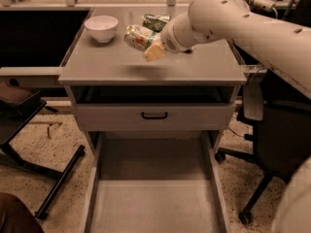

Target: Pick 7up can from middle drawer and place on counter

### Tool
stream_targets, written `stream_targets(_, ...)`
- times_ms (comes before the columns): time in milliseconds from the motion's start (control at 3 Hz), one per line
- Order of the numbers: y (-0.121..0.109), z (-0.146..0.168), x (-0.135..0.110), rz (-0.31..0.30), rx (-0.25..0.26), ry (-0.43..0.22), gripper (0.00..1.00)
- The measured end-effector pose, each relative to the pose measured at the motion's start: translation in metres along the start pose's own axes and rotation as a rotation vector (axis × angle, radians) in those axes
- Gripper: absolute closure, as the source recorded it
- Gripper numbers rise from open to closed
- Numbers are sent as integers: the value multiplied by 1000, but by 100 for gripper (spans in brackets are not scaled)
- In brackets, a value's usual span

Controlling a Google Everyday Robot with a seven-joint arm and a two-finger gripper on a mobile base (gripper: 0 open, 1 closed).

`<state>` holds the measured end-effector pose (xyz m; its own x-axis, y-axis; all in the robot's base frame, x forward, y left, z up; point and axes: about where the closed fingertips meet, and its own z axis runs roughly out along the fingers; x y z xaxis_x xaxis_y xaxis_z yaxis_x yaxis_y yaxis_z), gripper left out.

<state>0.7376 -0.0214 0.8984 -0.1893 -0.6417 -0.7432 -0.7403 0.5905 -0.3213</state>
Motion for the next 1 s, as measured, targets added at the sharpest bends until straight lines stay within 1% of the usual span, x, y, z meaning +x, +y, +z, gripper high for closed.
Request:
stream_targets(333,-10,30,18,17,-7,91,100)
stream_targets(667,-7,52,45,28,-37,173,100)
stream_targets(1000,-9,48,41,29,-37,174,81)
